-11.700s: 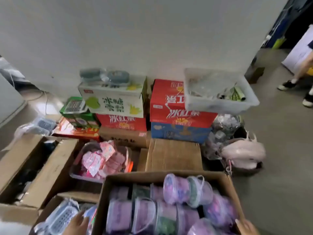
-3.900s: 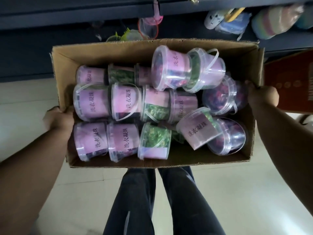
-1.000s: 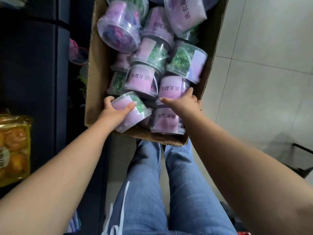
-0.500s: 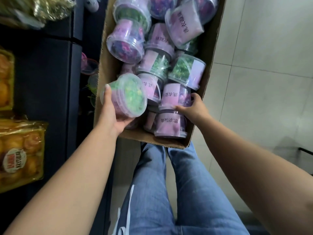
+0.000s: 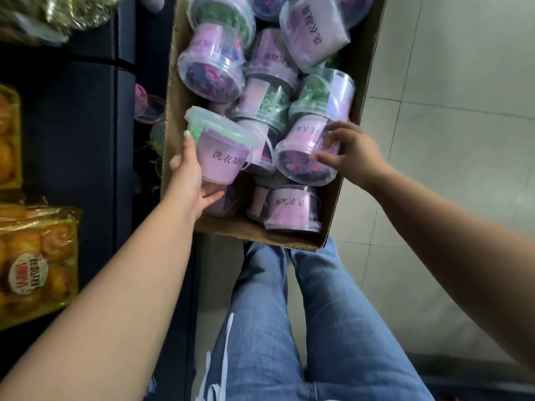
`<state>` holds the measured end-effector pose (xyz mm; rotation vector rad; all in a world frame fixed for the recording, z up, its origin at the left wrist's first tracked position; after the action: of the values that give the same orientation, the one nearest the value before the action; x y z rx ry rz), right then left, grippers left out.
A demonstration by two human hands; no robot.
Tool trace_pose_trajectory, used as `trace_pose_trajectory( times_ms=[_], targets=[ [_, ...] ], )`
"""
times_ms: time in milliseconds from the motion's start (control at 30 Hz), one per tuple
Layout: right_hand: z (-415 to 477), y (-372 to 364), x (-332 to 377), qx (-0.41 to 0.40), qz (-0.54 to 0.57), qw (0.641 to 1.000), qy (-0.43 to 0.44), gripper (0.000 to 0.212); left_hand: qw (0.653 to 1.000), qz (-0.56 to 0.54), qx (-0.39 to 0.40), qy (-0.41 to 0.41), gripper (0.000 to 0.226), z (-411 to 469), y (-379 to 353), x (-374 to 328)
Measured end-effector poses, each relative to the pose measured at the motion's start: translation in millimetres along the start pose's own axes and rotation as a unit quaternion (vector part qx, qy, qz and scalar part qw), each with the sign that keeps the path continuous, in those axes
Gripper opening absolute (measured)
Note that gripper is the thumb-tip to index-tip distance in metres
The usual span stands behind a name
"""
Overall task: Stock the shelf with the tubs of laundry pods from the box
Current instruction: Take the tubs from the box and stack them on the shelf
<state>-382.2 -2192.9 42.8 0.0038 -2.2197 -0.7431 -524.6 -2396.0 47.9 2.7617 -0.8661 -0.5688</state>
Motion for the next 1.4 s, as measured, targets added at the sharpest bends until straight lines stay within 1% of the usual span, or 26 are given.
trace_pose_trajectory(
  times_ms=[100,200,333,467,500,567,633,667,733,767,800,867,900,933,1000,1100,1133,1167,1233,1333,1400],
  targets=[
    [6.8,2.1,3.0,0.026,0.008,1.0,-0.015,0.024,0.997,0.033,-0.013,-0.066,0.056,2.3,-2.3,-10.1],
    [7.7,-1.5,5.7,0.007,0.027,0.999,-0.042,0.027,0.991,0.087,-0.005,-0.102,0.055,5.4,-2.2,-15.7],
    [7.9,-11.2,10.4,-0.025,0.037,0.996,-0.071,0.032,0.988,0.123,-0.024,-0.087,0.058,13.6,4.5,-20.7],
    [1.2,-10.0,18.0,-0.11,0.097,0.983,-0.111,0.043,0.982,0.159,-0.025,-0.1,0.062,18.5,10.0,-24.1],
    [-1.4,-10.8,18.5,-0.119,0.101,0.98,-0.12,0.044,0.981,0.165,-0.031,-0.101,0.065,20.1,10.7,-24.6],
    [-6.1,-18.8,14.4,-0.101,0.098,0.98,-0.141,0.045,0.985,0.148,-0.029,-0.088,0.076,23.8,12.6,-25.0],
    [-10.7,-27.1,5.6,-0.092,0.106,0.977,-0.162,0.049,0.994,0.092,-0.013,-0.055,0.093,27.5,15.2,-25.1],
    [-11.5,-28.1,2.1,-0.095,0.118,0.974,-0.169,0.051,0.997,0.069,-0.003,-0.044,0.097,29.6,17.9,-24.7],
    [-12.9,-25.4,1.5,-0.094,0.112,0.975,-0.165,0.049,0.998,0.049,0.014,-0.044,0.088,30.2,22.3,-25.1],
    [-15.3,-23.0,3.8,-0.084,0.084,0.981,-0.151,0.044,0.997,0.051,0.024,-0.049,0.082,29.7,23.5,-25.2],
    [-18.2,-20.6,6.3,-0.07,0.03,0.989,-0.128,0.039,0.996,0.057,0.033,-0.06,0.078,29.7,24.0,-24.9],
    [-30.2,-18.1,18.2,-0.027,-0.1,0.994,-0.036,0.041,0.993,0.068,0.059,-0.082,0.077,24.4,24.5,-24.0],
    [-37.1,-18.3,23.3,-0.001,-0.14,0.99,0.021,0.043,0.991,0.072,0.076,-0.085,0.08,20.5,24.9,-23.0],
    [-42.7,-18.9,26.2,0.033,-0.161,0.985,0.06,0.044,0.989,0.078,0.097,-0.081,0.083,16.6,25.2,-20.6],
    [-46.8,-15.8,27.7,0.095,-0.173,0.976,0.09,0.04,0.984,0.098,0.131,-0.067,0.088,9.0,23.9,-13.2],
    [-38.6,-3.7,22.1,0.118,-0.147,0.979,0.075,0.027,0.983,0.096,0.144,-0.064,0.088,4.1,20.5,-1.6],
    [-34.4,0.9,22.5,0.118,-0.119,0.983,0.072,0.026,0.984,0.086,0.144,-0.063,0.089,3.4,19.7,0.5],
    [-28.9,4.4,21.8,0.122,-0.095,0.985,0.075,0.029,0.985,0.073,0.144,-0.06,0.09,3.5,19.1,1.8],
    [-14.5,10.4,18.9,0.14,-0.081,0.984,0.071,0.046,0.986,0.051,0.146,-0.057,0.087,3.4,18.0,2.1],
    [7.9,18.1,14.7,0.189,-0.081,0.979,0.017,0.079,0.985,0.049,0.15,-0.066,0.085,1.9,16.3,0.8],
    [19.4,19.7,14.0,0.237,-0.106,0.966,-0.017,0.09,0.984,0.064,0.152,-0.07,0.091,2.1,16.6,-0.7]
  ],
)
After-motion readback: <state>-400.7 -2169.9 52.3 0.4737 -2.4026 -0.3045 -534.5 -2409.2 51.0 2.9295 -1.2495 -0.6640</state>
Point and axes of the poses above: each hand's wrist, its own z-axis towards the middle knuckle, its own y-axis out of the back of the hand, x = y × z, the point moved 2 cm from there along z, towards the middle knuckle, and after that the axes turned 10 degrees about z, right-handed, at the moved point
